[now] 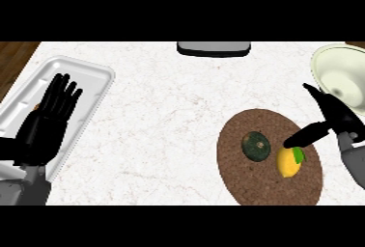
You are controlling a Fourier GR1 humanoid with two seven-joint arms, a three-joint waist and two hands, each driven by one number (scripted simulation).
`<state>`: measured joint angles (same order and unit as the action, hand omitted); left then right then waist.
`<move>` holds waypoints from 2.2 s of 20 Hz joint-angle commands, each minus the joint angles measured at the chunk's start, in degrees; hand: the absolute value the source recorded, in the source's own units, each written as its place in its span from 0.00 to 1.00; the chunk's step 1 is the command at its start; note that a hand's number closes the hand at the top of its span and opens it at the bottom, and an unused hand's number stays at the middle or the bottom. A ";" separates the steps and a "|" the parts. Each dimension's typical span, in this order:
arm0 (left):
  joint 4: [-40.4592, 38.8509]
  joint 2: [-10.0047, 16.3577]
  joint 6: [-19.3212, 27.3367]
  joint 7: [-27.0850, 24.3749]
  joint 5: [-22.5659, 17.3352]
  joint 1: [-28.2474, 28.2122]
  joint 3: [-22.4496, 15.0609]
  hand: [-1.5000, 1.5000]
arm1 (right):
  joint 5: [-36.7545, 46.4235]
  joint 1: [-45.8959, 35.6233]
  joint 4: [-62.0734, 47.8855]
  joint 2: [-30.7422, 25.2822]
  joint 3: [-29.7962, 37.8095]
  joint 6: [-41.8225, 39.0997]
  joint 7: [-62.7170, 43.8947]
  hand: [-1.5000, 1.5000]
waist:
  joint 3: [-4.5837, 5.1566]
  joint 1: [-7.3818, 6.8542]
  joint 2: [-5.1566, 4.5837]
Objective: Pick the squash from the placemat and place it in the bowl
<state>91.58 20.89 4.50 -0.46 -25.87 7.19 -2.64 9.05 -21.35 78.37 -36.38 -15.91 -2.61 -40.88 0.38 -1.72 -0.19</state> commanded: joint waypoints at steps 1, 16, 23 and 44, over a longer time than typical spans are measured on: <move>-0.41 -0.39 -0.79 -0.96 0.06 -0.38 -0.21 0.50 | -8.14 -4.75 0.08 -2.28 -3.03 -17.89 -10.80 0.00 | 0.02 -0.47 0.10; -2.46 -1.48 -2.93 -2.07 1.35 -2.21 2.39 0.50 | -16.87 -15.32 2.14 7.08 -3.13 -19.04 -31.78 0.00 | -0.33 1.48 0.32; -3.76 -1.00 -5.97 -2.73 -0.29 -2.35 5.26 0.50 | -11.49 -8.20 9.19 6.17 -5.44 -14.36 -30.78 0.00 | -0.32 1.90 0.31; -4.20 -6.00 -6.76 -0.05 4.74 1.15 7.34 0.50 | 7.23 -0.35 4.67 15.56 -0.55 -17.14 -16.45 0.00 | -0.37 1.68 0.19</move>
<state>89.81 16.48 -1.12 0.89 -21.81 7.44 4.03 15.24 -21.23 83.68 -22.24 -19.23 -16.16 -55.63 0.00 -0.09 -0.01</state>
